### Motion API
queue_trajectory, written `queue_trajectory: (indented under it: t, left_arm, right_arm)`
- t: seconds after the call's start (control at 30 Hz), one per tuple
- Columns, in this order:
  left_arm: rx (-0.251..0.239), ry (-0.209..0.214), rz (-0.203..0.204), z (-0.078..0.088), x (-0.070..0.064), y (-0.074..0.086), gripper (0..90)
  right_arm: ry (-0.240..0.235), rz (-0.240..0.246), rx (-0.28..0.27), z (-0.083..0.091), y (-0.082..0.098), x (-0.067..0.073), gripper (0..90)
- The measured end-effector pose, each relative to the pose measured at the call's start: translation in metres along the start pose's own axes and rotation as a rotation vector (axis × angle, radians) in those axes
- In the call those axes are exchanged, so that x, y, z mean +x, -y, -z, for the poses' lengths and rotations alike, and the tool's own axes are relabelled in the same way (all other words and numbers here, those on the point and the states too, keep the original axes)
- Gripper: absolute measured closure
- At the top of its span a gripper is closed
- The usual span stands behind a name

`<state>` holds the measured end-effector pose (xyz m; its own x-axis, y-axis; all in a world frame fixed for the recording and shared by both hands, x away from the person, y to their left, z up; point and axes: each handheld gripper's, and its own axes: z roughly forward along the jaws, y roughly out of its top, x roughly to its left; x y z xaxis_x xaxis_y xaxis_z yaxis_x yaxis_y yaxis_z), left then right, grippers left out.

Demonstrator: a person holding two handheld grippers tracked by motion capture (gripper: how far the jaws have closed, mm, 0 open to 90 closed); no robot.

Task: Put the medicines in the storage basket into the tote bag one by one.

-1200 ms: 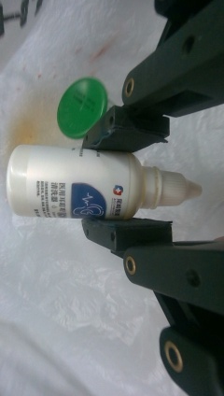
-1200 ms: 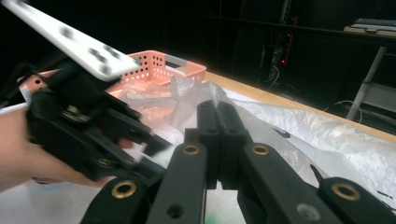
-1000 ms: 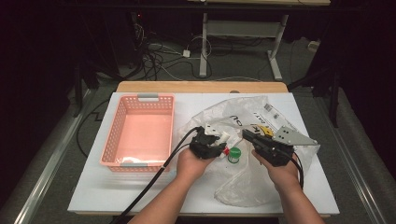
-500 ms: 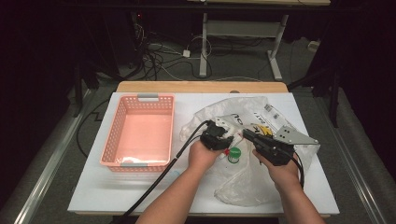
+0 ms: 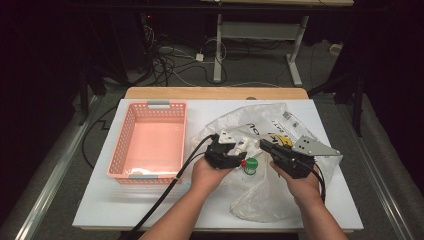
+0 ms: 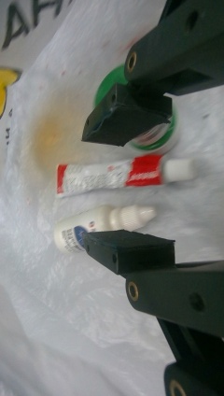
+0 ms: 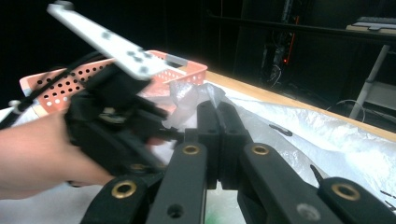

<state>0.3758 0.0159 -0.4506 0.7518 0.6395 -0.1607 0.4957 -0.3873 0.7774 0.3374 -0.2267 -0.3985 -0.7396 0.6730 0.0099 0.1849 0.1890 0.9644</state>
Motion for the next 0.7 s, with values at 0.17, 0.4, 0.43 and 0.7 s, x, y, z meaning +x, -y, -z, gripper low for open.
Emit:
queue_trajectory:
  t: [0.17,0.4,0.43,0.7]
  left_arm:
    - [0.023,0.011,-0.052,0.025,-0.015,0.023,44.3]
    - [0.035,0.03,-0.046,0.055,-0.022,0.059,44.2]
    - [0.036,0.031,-0.048,0.057,-0.023,0.063,43.7]
    - [0.085,-0.026,0.016,0.043,-0.013,0.073,23.7]
  right_arm:
    - [0.007,0.004,-0.004,0.002,-0.001,-0.001,90.0]
    - [0.02,0.0,-0.008,0.005,-0.001,-0.002,90.0]
    - [0.023,-0.002,-0.008,0.005,-0.001,-0.003,90.0]
    - [0.065,-0.018,-0.032,0.017,-0.005,-0.013,90.0]
